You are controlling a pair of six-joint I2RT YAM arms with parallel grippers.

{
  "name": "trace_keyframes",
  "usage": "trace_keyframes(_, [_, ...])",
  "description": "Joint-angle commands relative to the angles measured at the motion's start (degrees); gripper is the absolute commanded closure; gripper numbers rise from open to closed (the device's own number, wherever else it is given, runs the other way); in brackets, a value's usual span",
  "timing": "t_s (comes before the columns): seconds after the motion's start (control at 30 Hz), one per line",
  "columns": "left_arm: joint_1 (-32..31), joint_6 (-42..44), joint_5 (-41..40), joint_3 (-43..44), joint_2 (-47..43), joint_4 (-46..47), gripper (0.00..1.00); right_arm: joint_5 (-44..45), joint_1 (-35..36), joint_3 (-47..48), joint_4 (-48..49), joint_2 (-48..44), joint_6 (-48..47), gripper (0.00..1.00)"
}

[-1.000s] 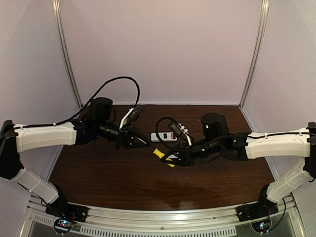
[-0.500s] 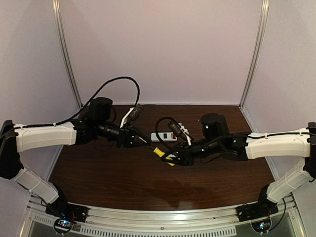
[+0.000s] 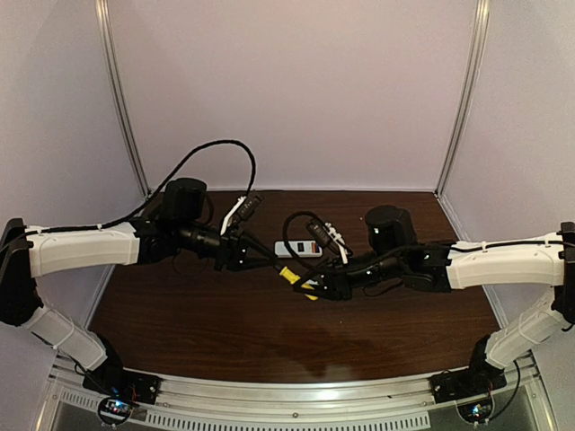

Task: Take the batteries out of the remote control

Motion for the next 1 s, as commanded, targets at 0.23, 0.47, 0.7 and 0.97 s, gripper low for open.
trace_keyframes(0.23, [-0.23,0.04,-1.79,1.06,0.98,1.38,1.00,2.25,0.02,-0.93,1.08,-1.61,0.82,1.00])
trace_keyframes(0.47, [-0.19,-4.71,-3.36,-0.30,1.01,5.89,1.00,5.04,0.02,-1.35,2.83,-1.31,2.43,0.46])
trace_keyframes(0.7, [-0.23,-11.98,-7.64,-1.01,0.97,12.35,1.00,11.76,-0.04,-4.58,9.07,-4.07,5.15,0.26])
trace_keyframes(0.97, [-0.23,-22.11,-5.58,-1.62,2.57,24.91,1.00,18.20,-0.15,-9.95,21.11,-7.43,9.52,0.17])
